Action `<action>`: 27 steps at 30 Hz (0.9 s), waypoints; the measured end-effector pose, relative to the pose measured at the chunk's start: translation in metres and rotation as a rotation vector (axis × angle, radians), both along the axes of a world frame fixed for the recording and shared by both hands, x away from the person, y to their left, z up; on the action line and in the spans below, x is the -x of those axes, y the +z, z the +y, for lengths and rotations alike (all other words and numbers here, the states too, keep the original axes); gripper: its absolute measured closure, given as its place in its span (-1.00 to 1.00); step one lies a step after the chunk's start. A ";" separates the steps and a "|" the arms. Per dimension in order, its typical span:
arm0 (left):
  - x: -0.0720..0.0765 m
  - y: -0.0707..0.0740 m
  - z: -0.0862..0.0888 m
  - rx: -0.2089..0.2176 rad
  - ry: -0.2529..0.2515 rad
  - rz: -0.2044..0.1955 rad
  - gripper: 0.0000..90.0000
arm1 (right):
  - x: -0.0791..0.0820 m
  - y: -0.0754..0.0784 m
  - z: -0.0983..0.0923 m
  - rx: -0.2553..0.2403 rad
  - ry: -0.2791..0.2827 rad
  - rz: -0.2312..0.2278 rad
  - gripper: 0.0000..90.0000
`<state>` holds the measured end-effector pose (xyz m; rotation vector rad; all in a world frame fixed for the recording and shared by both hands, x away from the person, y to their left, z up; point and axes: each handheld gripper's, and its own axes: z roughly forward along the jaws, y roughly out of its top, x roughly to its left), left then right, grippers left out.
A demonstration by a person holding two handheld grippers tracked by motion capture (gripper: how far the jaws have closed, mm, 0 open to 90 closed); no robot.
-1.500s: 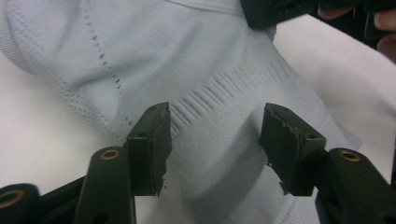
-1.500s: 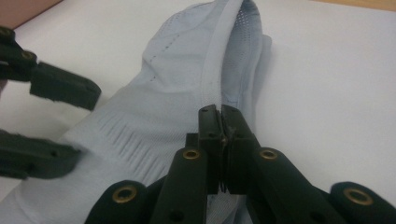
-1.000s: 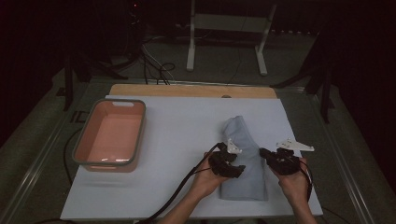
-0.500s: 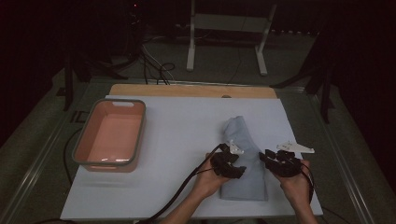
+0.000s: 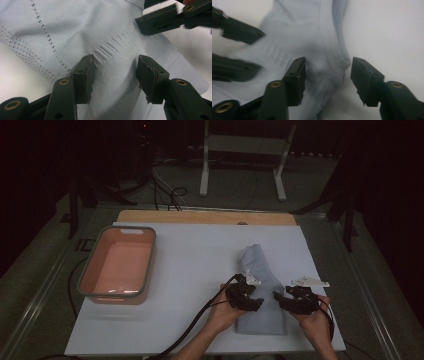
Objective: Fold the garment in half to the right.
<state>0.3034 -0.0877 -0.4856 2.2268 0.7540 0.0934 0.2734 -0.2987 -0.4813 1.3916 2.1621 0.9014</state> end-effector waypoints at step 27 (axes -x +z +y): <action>-0.016 -0.007 0.044 0.007 0.141 0.052 -0.24 | -0.002 -0.007 0.004 0.056 0.022 0.032 0.84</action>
